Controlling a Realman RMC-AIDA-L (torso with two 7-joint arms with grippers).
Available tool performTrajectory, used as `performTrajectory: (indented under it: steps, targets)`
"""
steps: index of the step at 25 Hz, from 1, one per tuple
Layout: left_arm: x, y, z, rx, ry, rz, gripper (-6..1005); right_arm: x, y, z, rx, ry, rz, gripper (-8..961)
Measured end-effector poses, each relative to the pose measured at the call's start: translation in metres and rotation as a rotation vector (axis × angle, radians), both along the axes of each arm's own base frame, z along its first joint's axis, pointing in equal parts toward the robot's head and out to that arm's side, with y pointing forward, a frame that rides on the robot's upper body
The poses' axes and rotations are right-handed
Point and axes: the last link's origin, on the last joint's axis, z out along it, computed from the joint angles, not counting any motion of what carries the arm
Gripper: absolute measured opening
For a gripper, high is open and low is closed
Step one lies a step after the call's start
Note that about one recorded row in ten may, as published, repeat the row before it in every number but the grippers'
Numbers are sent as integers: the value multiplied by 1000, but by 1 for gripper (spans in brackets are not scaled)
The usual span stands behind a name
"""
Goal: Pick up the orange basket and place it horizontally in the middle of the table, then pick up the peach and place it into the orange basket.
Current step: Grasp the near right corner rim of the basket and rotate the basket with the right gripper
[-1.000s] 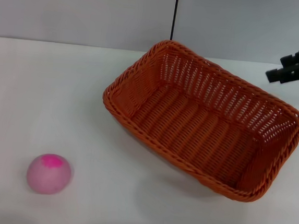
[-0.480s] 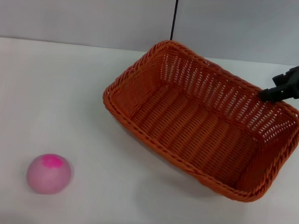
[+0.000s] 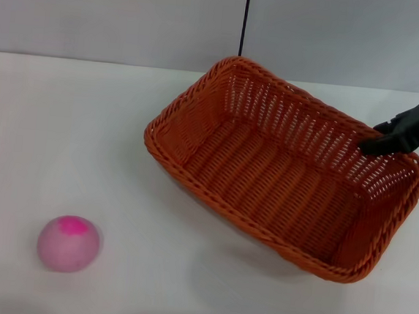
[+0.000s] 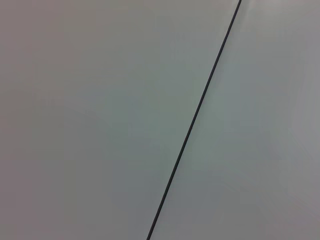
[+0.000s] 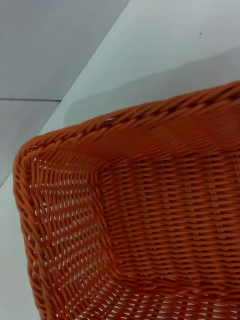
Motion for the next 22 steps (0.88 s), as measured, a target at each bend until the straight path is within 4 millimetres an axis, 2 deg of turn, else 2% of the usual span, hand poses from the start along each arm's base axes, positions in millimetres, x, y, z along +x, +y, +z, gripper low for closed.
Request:
performTrajectory:
  steps: [5,11,17,22]
  targets:
    - [1,1,0,0,0,-3,437,0,0,-5,1,3,7,438]
    - [0,0,0,-2,-5,-2,438,2,0,-8,22,28,-2,207]
    - [-1,-1,-1,-8,-12,2,436,-1,-4,-7,39,113,11,182]
    - [-1,-2,-3,-21,-7,2,436,-11,-10,3,55,195,83,170]
